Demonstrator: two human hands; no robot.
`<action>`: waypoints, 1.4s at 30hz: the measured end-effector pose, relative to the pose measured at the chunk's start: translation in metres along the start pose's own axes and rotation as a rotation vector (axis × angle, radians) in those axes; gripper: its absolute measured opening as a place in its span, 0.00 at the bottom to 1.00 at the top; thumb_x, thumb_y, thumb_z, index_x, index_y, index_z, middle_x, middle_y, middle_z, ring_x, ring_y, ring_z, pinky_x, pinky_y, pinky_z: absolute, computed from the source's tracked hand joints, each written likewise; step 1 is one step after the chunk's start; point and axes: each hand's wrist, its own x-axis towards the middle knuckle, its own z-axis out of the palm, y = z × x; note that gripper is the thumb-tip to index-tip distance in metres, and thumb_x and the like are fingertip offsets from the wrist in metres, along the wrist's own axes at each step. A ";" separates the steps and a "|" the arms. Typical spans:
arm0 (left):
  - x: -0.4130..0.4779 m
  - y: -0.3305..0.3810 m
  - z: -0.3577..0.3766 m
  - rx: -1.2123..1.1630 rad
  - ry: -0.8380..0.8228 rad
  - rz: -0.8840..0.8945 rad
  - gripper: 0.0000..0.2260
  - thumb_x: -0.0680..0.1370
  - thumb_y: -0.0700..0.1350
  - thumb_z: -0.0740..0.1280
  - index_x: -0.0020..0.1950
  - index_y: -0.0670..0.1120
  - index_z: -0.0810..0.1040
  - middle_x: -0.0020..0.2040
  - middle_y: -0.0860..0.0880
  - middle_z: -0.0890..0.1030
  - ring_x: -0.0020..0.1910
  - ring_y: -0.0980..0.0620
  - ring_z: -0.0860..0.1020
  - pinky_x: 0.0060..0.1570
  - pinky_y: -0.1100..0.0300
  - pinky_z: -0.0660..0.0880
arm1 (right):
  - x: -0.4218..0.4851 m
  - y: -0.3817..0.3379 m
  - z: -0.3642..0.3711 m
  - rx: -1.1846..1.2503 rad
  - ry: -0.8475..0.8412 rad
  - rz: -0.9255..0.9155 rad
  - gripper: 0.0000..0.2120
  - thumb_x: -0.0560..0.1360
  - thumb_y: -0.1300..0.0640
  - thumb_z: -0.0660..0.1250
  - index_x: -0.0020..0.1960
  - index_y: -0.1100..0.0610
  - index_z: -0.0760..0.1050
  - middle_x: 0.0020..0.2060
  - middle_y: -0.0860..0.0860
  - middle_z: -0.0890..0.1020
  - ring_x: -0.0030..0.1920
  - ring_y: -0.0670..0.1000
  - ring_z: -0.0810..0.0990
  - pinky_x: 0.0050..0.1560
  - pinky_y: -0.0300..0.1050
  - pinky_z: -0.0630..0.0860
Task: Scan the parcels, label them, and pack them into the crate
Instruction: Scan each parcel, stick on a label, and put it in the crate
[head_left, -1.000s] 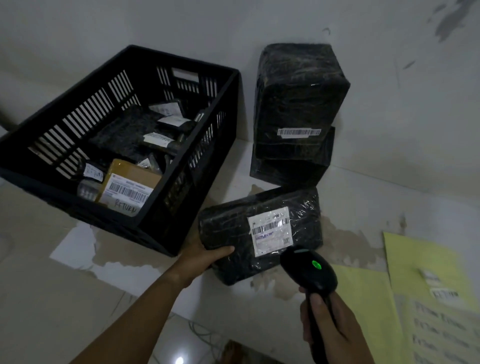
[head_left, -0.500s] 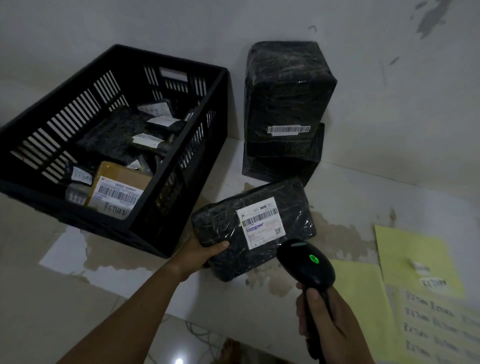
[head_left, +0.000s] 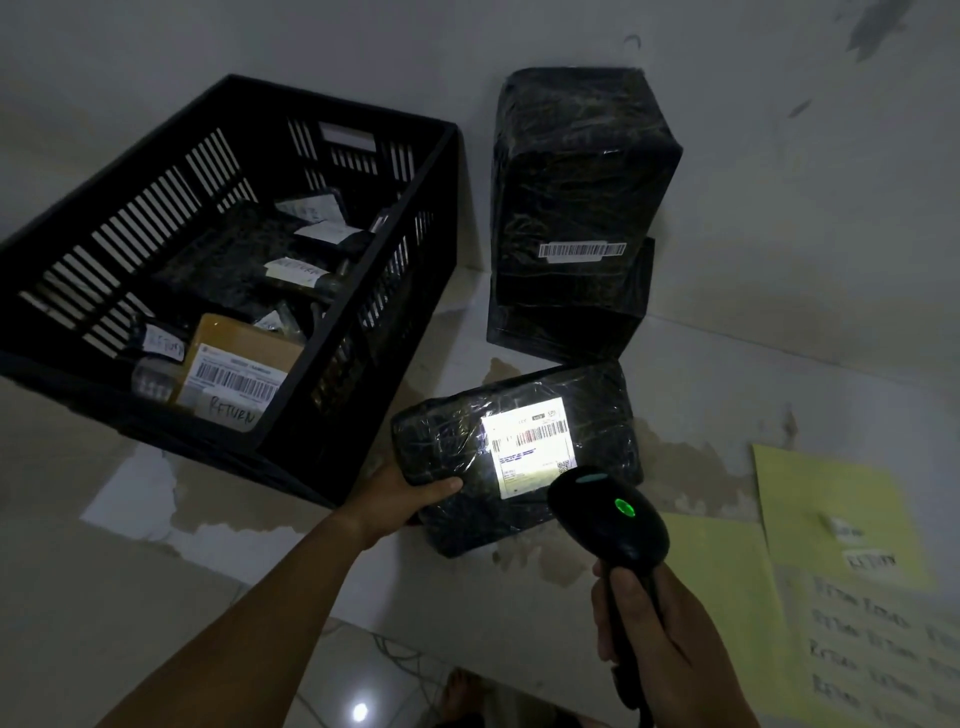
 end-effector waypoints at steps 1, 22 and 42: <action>0.001 -0.001 -0.001 0.004 -0.006 0.007 0.21 0.72 0.45 0.80 0.61 0.59 0.80 0.59 0.52 0.85 0.60 0.51 0.82 0.56 0.47 0.82 | 0.000 0.001 -0.001 -0.011 0.004 -0.005 0.28 0.66 0.23 0.58 0.44 0.45 0.77 0.30 0.59 0.80 0.25 0.48 0.75 0.30 0.43 0.68; -0.005 0.008 0.003 0.010 -0.003 -0.013 0.17 0.75 0.41 0.76 0.57 0.59 0.78 0.58 0.53 0.83 0.58 0.53 0.81 0.52 0.51 0.82 | -0.016 -0.002 -0.005 -0.088 0.036 -0.046 0.21 0.66 0.30 0.56 0.43 0.45 0.76 0.30 0.57 0.81 0.27 0.49 0.77 0.30 0.37 0.69; -0.035 -0.007 0.004 -0.001 0.088 -0.049 0.38 0.71 0.45 0.79 0.75 0.61 0.64 0.64 0.52 0.81 0.60 0.51 0.82 0.42 0.59 0.83 | 0.156 0.140 -0.071 -0.371 0.283 0.060 0.25 0.80 0.60 0.62 0.74 0.60 0.57 0.58 0.58 0.72 0.54 0.60 0.77 0.49 0.52 0.75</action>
